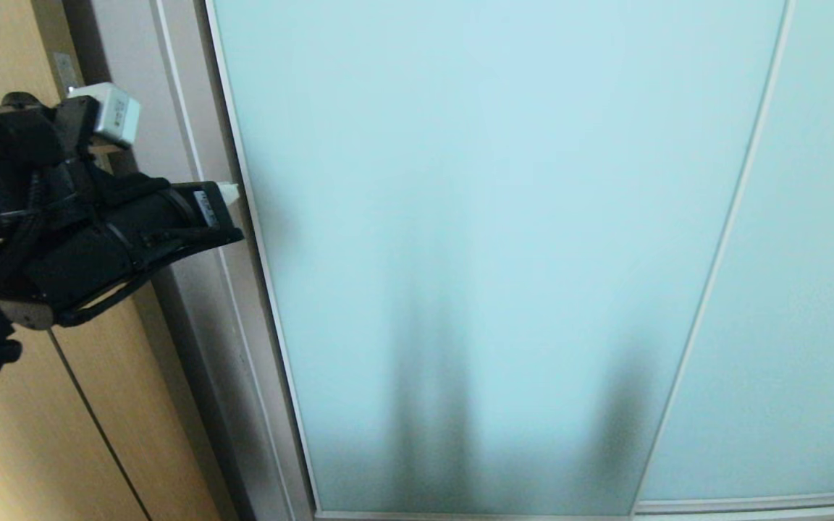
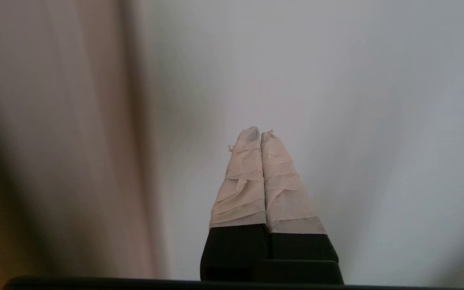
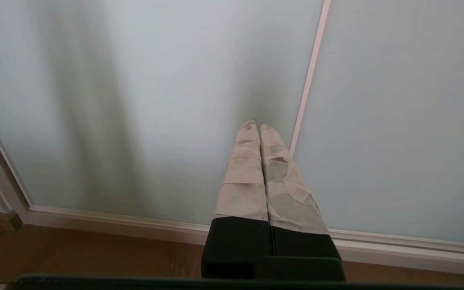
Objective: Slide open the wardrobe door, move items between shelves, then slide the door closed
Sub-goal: Close the door
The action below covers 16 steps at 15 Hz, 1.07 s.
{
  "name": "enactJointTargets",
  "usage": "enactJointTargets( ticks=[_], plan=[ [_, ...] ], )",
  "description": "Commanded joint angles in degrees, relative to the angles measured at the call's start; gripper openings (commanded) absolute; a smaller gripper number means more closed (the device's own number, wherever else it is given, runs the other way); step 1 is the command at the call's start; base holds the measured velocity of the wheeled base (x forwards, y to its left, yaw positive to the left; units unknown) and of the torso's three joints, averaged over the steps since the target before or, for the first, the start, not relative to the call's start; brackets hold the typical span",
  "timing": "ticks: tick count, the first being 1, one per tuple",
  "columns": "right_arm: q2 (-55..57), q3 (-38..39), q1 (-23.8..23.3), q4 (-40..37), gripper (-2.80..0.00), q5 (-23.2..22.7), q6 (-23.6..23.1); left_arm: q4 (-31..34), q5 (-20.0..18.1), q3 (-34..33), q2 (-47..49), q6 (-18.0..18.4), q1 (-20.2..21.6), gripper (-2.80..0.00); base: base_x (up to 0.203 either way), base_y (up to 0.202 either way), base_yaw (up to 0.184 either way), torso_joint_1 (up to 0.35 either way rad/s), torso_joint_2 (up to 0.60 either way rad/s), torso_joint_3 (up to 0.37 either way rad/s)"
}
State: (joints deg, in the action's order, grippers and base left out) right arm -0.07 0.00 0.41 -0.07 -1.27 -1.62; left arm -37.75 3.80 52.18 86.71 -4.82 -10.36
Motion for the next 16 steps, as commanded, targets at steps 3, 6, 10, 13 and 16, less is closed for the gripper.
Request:
enactJointTargets(
  ticks=[3, 6, 10, 13, 16],
  plan=[
    [-0.1, 0.0, 0.0, 0.0, -2.8, -0.1, 0.0, 0.4, 7.5, -7.4, -13.7, 3.9, 0.9, -2.8, 0.0, 0.0, 0.0, 0.0, 0.0, 0.0],
    [-0.1, 0.1, 0.0, 0.0, -2.8, -0.1, 0.0, 1.7, 10.6, -13.3, -24.8, 6.8, 1.1, -2.8, 0.0, 0.0, 0.0, 0.0, 0.0, 0.0],
    [-0.1, 0.1, 0.0, 0.0, -2.8, -0.1, 0.0, 10.2, 14.7, -20.8, -42.0, 8.3, 2.1, -2.8, 0.0, 0.0, 0.0, 0.0, 0.0, 0.0],
    [-0.1, 0.1, 0.0, 0.0, -2.8, -0.1, 0.0, 18.5, 15.6, -28.6, -57.6, 8.7, 4.9, -2.8, 0.0, 0.0, 0.0, 0.0, 0.0, 0.0],
    [-0.1, 0.1, 0.0, 0.0, -2.8, -0.1, 0.0, 30.0, 15.6, -34.6, -72.1, 9.6, 7.2, -2.8, 0.0, 0.0, 0.0, 0.0, 0.0, 0.0]
  ],
)
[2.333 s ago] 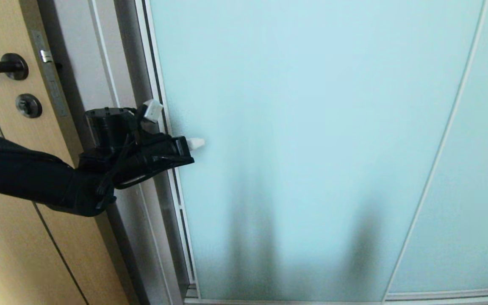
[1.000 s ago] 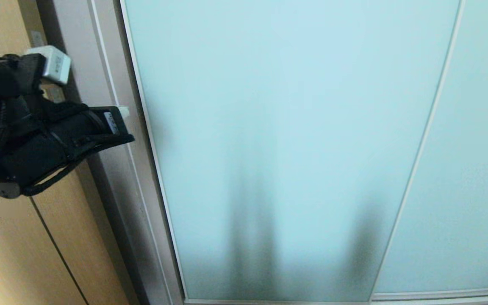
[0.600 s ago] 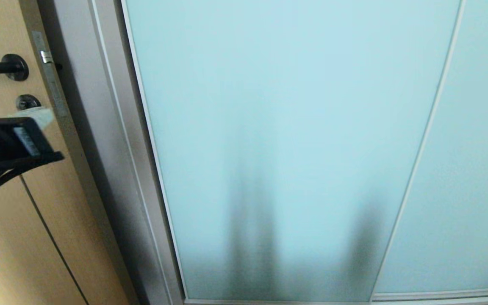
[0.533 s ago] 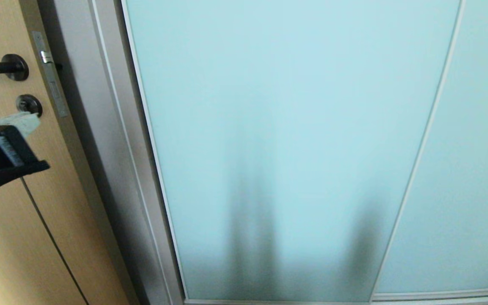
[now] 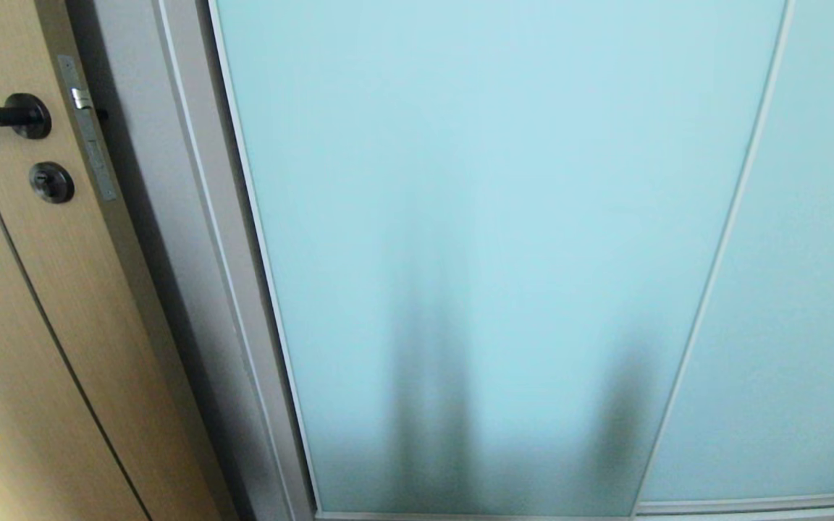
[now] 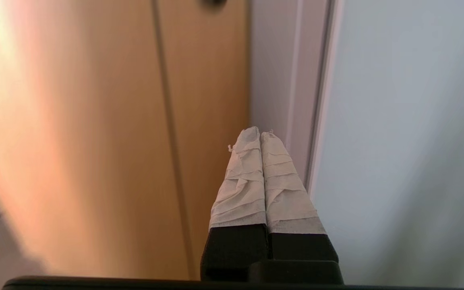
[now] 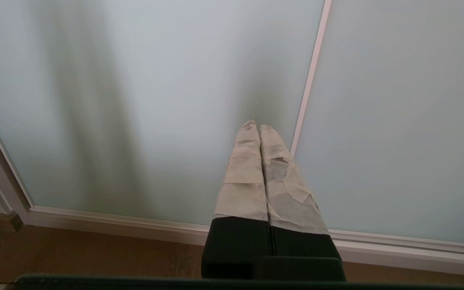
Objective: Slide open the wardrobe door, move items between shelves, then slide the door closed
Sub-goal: Close the door
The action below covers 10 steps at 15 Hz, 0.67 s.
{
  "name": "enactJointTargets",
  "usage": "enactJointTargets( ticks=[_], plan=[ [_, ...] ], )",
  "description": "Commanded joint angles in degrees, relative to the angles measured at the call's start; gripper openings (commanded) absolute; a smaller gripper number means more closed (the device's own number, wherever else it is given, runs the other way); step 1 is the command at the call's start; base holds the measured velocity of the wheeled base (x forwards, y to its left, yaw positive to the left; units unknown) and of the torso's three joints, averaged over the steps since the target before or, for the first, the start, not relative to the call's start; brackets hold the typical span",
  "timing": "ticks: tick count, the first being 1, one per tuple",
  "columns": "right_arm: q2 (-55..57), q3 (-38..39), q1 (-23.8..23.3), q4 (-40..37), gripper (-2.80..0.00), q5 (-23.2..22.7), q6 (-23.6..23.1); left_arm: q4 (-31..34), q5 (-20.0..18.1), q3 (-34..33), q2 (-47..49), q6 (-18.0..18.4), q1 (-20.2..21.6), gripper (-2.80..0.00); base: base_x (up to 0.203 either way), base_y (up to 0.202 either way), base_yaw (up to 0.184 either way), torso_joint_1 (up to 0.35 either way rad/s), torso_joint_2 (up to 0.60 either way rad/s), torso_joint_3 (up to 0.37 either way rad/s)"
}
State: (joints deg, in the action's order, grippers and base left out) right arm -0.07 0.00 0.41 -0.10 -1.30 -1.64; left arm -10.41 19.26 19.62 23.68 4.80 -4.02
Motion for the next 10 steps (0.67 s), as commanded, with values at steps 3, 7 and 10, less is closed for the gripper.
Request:
enactJointTargets(
  ticks=[3, 7, 10],
  plan=[
    [-0.1, 0.0, 0.0, 0.0, -2.8, 0.0, 0.0, 4.4, -6.0, -10.2, -15.7, -0.4, 3.0, -2.8, 0.0, 0.0, 0.0, 0.0, 0.0, 0.0],
    [-0.1, 0.1, 0.0, 0.0, -2.8, 0.0, 0.0, 5.3, -21.1, -19.9, -23.7, -3.2, 3.6, -2.8, 0.0, 0.0, 0.0, 0.0, 0.0, 0.0],
    [-0.1, 0.1, 0.1, 0.0, -2.8, 0.0, 0.0, 8.0, -22.0, -19.4, -23.7, -5.5, 3.7, -2.8, 0.0, 0.0, 0.0, 0.0, 0.0, 0.0]
  ],
)
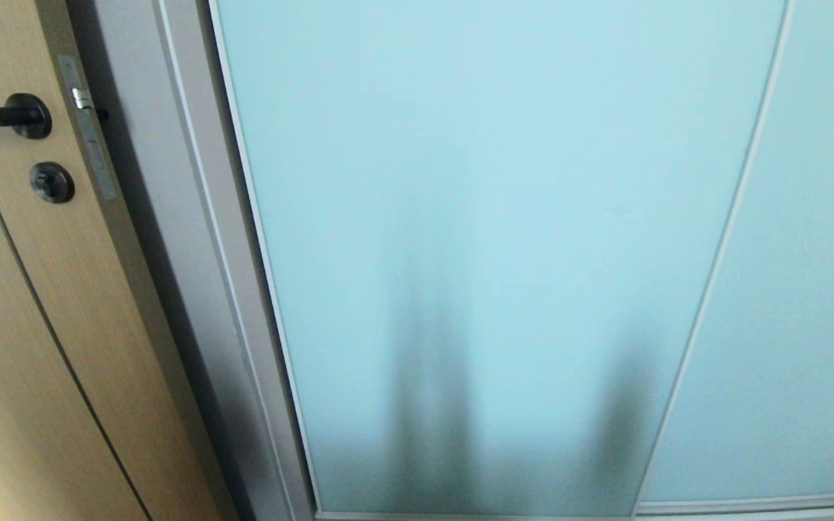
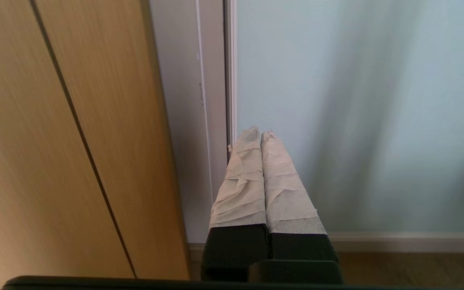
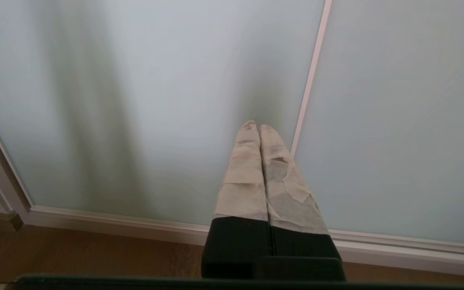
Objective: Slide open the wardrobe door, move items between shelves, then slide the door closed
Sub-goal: Close the door, then open the door
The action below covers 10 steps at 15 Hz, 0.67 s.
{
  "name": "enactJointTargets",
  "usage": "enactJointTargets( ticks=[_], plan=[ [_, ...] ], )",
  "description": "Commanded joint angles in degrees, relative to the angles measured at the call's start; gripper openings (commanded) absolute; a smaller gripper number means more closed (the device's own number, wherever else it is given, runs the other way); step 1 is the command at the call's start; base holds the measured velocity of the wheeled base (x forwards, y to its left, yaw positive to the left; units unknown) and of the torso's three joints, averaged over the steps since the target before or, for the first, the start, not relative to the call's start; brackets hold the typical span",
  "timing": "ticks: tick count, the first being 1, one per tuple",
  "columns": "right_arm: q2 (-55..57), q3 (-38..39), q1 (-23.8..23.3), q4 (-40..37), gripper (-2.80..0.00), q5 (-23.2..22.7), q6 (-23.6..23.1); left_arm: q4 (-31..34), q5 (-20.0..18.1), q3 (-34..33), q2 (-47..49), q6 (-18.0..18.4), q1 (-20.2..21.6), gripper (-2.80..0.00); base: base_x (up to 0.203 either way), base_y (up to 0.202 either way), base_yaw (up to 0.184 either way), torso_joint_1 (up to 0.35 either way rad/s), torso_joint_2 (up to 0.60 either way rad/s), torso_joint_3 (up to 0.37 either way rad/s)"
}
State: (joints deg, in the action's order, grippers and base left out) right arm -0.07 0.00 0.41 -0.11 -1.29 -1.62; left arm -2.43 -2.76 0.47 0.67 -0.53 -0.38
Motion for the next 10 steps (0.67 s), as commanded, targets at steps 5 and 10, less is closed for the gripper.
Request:
enactJointTargets(
  ticks=[5, 10],
  plan=[
    [-0.1, 0.1, 0.0, 0.0, -2.8, 0.0, 0.0, 3.0, 3.4, 0.4, -0.6, -1.5, 0.0, -2.8, 0.0, 0.0, 0.0, 0.0, 0.0, 0.0],
    [-0.1, 0.1, 0.0, 0.0, -2.8, 0.0, 0.0, 3.0, -0.3, -0.6, -0.6, 10.2, 0.0, -2.8, 0.0, 0.0, 0.0, 0.0, 0.0, 0.0]
  ],
)
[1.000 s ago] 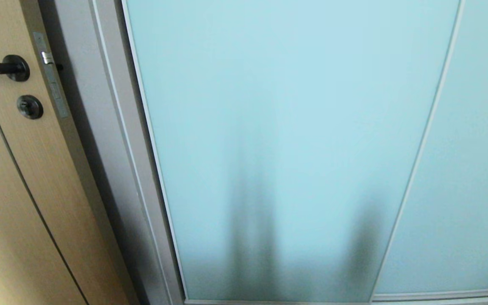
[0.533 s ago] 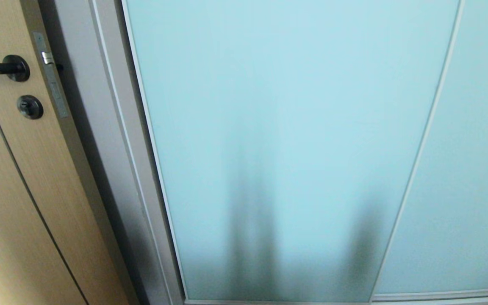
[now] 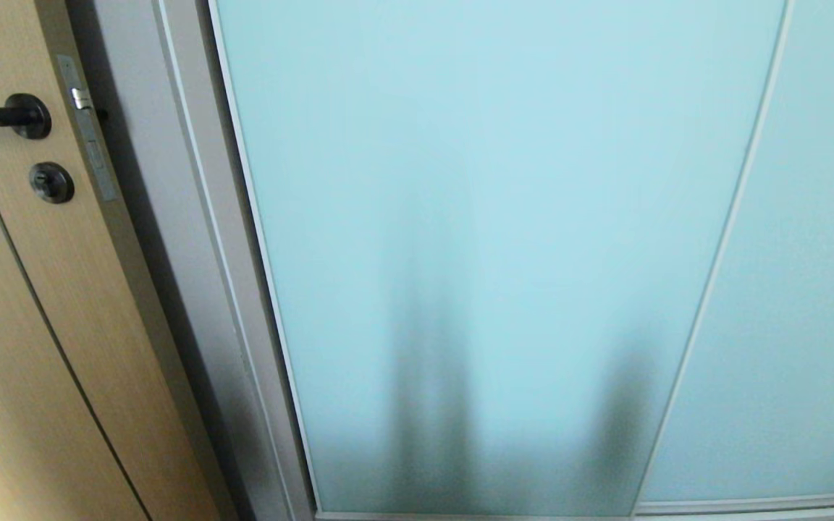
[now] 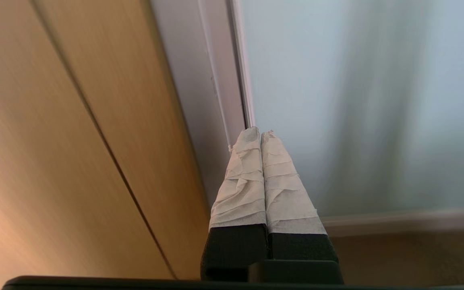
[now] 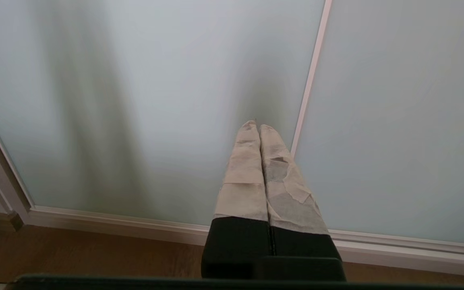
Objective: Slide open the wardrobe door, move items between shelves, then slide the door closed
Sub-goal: Open the door
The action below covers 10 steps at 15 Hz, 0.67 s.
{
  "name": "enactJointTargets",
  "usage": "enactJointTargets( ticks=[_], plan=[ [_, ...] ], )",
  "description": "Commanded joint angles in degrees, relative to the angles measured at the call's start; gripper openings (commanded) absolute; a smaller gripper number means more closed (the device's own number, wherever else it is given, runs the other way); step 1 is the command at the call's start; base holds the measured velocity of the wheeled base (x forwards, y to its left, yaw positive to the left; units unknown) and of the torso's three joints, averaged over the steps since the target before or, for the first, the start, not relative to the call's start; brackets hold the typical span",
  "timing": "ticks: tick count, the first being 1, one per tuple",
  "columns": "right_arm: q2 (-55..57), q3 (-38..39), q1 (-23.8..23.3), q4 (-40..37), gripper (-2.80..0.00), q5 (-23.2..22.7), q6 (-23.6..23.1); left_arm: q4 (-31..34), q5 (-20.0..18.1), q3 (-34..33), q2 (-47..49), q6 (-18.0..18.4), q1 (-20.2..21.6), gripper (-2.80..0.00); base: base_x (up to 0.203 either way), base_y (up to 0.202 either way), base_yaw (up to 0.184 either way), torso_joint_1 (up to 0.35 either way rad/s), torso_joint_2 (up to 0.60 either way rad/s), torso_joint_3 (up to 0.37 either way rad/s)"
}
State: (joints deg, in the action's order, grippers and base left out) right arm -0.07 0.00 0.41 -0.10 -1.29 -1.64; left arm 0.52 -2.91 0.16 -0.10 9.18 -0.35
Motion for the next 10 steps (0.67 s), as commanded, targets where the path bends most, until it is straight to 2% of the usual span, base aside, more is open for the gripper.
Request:
enactJointTargets(
  ticks=[1, 4, 10],
  plan=[
    [-0.1, 0.1, 0.0, 0.0, -2.8, 0.0, 0.0, 0.1, -0.1, -0.2, 0.1, -0.4, 0.0, -2.8, 0.0, 0.0, 0.0, 0.0, 0.0, 0.0],
    [-0.1, 0.1, 0.0, 0.0, -2.8, 0.0, 0.0, 0.0, 1.1, -0.2, 0.1, -3.7, 0.0, -2.8, 0.0, 0.0, 0.0, 0.0, 0.0, 0.0],
    [-0.1, 0.0, 0.0, 0.0, -2.8, 0.0, 0.0, 0.0, 1.2, -0.2, 0.1, -3.8, 0.0, -2.8, 0.0, 0.0, 0.0, 0.0, 0.0, 0.0]
  ],
)
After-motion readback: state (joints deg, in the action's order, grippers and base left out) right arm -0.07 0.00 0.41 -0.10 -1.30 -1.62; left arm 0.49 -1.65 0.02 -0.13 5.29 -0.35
